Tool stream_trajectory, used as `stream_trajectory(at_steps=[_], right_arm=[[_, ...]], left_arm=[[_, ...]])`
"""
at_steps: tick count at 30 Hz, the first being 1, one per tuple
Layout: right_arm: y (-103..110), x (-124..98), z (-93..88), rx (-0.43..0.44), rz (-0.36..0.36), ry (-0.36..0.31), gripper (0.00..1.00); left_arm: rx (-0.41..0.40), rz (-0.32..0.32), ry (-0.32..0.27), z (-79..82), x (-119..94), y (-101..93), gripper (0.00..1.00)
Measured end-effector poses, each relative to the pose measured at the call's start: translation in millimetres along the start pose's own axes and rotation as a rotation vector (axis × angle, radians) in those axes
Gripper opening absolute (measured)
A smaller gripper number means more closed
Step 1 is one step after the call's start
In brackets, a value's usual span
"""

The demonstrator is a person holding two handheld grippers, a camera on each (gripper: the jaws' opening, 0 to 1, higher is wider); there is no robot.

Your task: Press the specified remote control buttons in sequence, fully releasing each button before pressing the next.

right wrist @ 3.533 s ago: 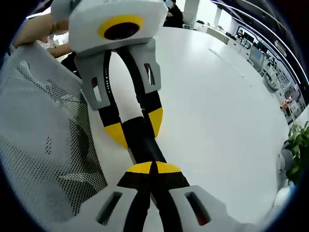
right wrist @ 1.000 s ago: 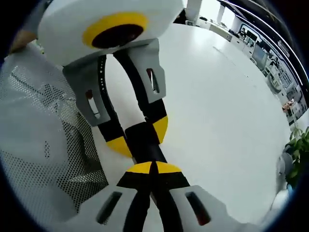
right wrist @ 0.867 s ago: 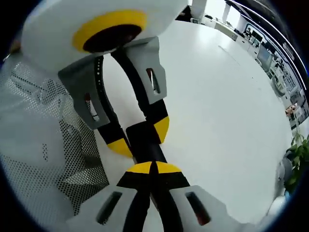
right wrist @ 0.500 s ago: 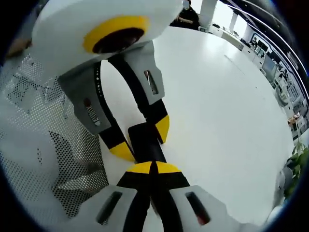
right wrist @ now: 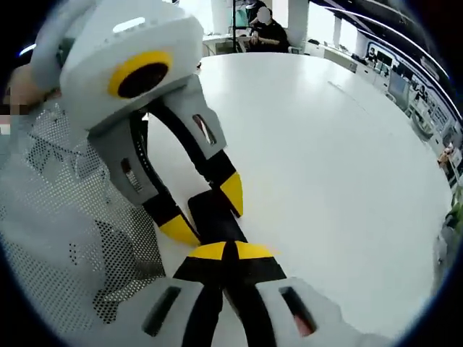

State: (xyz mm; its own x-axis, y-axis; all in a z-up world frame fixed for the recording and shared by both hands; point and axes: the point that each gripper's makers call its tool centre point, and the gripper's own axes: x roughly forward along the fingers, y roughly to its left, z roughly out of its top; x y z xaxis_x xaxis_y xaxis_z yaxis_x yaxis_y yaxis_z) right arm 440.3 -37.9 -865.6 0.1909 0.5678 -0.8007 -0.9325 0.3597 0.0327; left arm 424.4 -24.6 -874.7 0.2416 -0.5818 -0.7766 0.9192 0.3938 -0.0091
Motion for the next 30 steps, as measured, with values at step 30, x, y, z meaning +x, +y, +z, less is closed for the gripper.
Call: stream_trajectory(at_steps=[30], right_arm=[[1.4, -18.4, -28.1, -0.106, 0.075, 0.078, 0.27]], left_arm=[[0.003, -0.008, 0.002, -1.1, -1.8, -1.2, 0.27]])
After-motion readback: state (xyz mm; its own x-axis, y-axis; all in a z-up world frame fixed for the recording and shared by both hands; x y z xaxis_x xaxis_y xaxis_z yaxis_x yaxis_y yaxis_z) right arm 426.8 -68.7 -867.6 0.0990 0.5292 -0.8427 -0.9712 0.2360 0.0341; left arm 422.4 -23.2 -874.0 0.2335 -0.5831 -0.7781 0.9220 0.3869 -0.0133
